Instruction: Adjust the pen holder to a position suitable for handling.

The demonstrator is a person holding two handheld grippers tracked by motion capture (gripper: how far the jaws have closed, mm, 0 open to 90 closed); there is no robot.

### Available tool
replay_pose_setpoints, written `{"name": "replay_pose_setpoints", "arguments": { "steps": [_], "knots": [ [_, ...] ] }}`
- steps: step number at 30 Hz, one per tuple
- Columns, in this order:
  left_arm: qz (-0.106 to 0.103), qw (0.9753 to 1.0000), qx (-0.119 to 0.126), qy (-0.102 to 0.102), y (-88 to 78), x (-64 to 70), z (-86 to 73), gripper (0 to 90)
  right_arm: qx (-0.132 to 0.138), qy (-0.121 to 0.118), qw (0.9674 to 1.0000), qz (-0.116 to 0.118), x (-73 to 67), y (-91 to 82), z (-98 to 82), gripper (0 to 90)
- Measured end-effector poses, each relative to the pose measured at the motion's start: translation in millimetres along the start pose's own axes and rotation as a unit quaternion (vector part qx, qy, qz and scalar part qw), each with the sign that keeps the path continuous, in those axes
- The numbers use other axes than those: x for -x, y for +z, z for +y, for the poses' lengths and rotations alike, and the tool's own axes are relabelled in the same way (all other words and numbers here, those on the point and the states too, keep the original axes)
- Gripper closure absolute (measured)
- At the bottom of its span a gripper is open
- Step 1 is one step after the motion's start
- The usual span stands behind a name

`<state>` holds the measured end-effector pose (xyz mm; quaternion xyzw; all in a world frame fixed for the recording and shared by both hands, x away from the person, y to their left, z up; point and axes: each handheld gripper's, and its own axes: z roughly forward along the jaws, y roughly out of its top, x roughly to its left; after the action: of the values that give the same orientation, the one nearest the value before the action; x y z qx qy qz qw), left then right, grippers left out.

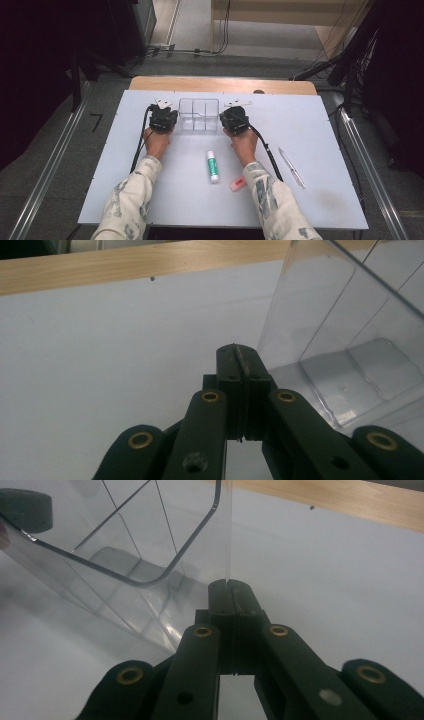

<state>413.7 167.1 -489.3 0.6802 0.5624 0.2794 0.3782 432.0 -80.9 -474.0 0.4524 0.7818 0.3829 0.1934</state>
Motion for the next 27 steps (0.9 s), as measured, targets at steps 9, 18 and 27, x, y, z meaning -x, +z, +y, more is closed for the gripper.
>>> {"name": "replay_pose_setpoints", "arguments": {
  "steps": [9,18,27],
  "knots": [
    [-0.010,0.9999,-0.002,0.005,8.4,2.0,1.1,89.7,-0.005,0.002,0.9999,-0.011,0.0,5.9,-0.6,87.3],
    [-0.017,0.9998,-0.003,0.006,10.1,4.3,2.4,90.0,-0.006,-0.004,0.9999,-0.008,-1.5,7.4,-1.2,87.6],
    [-0.072,0.9972,-0.017,0.009,8.8,31.5,0.5,90.0,-0.005,0.007,0.9998,-0.015,21.7,-9.9,-14.5,87.8]
  ]
}}
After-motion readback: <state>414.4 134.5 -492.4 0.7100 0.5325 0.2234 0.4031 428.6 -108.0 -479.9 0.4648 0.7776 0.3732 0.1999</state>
